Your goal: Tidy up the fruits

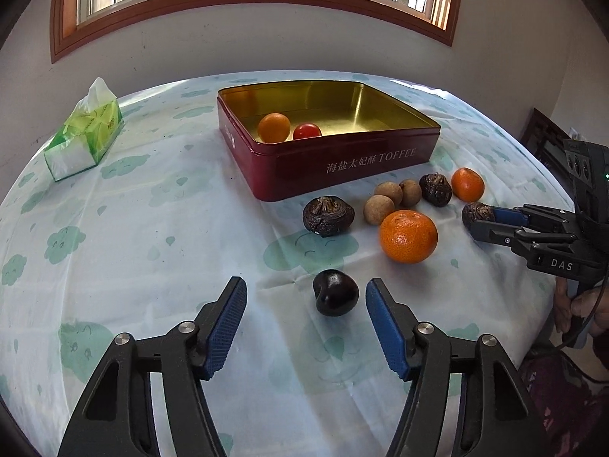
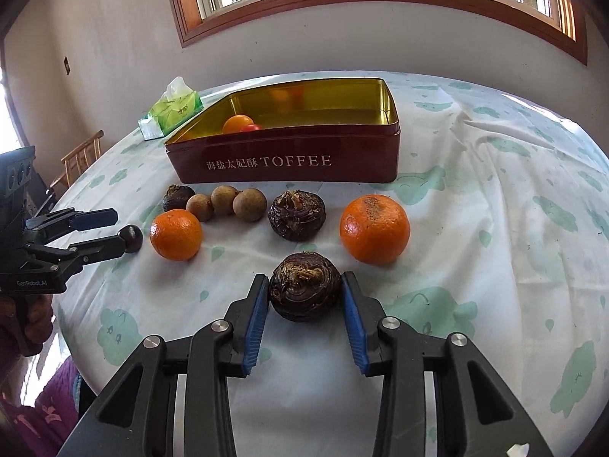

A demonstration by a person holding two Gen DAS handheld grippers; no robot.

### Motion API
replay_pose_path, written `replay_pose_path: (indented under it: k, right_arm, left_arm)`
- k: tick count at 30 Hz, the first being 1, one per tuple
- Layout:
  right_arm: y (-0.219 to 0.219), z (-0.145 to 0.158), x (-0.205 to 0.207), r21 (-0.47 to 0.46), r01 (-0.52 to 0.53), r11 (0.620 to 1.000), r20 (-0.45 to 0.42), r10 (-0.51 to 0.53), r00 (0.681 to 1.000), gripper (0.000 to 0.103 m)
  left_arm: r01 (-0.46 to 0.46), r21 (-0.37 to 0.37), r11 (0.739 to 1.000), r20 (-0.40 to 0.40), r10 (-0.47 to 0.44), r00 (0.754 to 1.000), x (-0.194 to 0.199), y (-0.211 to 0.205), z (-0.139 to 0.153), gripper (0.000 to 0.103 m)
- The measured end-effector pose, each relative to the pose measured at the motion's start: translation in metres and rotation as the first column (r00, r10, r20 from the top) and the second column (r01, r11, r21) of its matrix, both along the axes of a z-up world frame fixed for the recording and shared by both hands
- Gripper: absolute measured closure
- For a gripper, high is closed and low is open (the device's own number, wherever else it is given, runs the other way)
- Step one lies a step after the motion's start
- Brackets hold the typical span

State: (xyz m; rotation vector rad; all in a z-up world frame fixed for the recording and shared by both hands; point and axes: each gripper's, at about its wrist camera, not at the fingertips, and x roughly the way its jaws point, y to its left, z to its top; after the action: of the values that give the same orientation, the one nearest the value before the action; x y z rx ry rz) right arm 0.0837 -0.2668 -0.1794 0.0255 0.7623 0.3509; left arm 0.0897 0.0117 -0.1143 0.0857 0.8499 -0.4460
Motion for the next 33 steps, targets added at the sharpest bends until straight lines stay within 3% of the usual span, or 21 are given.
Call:
replay_pose_path:
  k: [3, 8, 9, 10, 18, 25, 33]
  right_arm:
    - [-0.001, 0.001, 0.000, 0.005, 0.003, 1.000, -0.001, -0.003, 1.000, 0.066]
    - [0.001, 0.000, -0.001, 0.004, 0.008, 1.000, 0.006, -0.008, 1.000, 0.066]
    - [0.001, 0.000, -0.001, 0.002, 0.009, 1.000, 0.010, -0.009, 1.000, 0.066]
    - [0.001, 0.000, -0.001, 0.000, 0.009, 1.000, 0.014, -0.009, 1.000, 0.066]
    - [0.003, -0.004, -0.006, -0.006, 0.027, 1.000, 0.057, -0.027, 0.998, 0.066]
    - [0.003, -0.002, -0.006, 0.005, 0.046, 0.999, 0.048, -0.047, 0.998, 0.066]
    - [0.001, -0.001, -0.008, 0.039, 0.084, 0.996, 0.035, -0.085, 0.996, 0.067]
  left_arm:
    - [0.049, 0.008, 0.999, -0.023, -0.048, 0.999, 0.006, -0.009, -0.005, 0.058]
    - [0.042, 0.049, 0.998, 0.023, -0.043, 0.999, 0.006, -0.018, -0.007, 0.061]
    - [0.027, 0.059, 0.998, 0.034, -0.029, 0.999, 0.005, -0.019, -0.008, 0.064]
    - [0.018, 0.049, 0.999, 0.033, -0.019, 0.999, 0.004, -0.019, -0.007, 0.075]
    - [-0.157, -0.004, 0.988, 0.052, 0.157, 0.986, -0.014, -0.019, -0.007, 0.075]
    - [-0.246, 0.011, 0.969, 0.122, 0.243, 0.962, -0.021, -0.022, 0.011, 0.075]
    - [-0.325, -0.010, 0.946, 0.119, 0.324, 0.939, -0.014, -0.011, 0.018, 0.075]
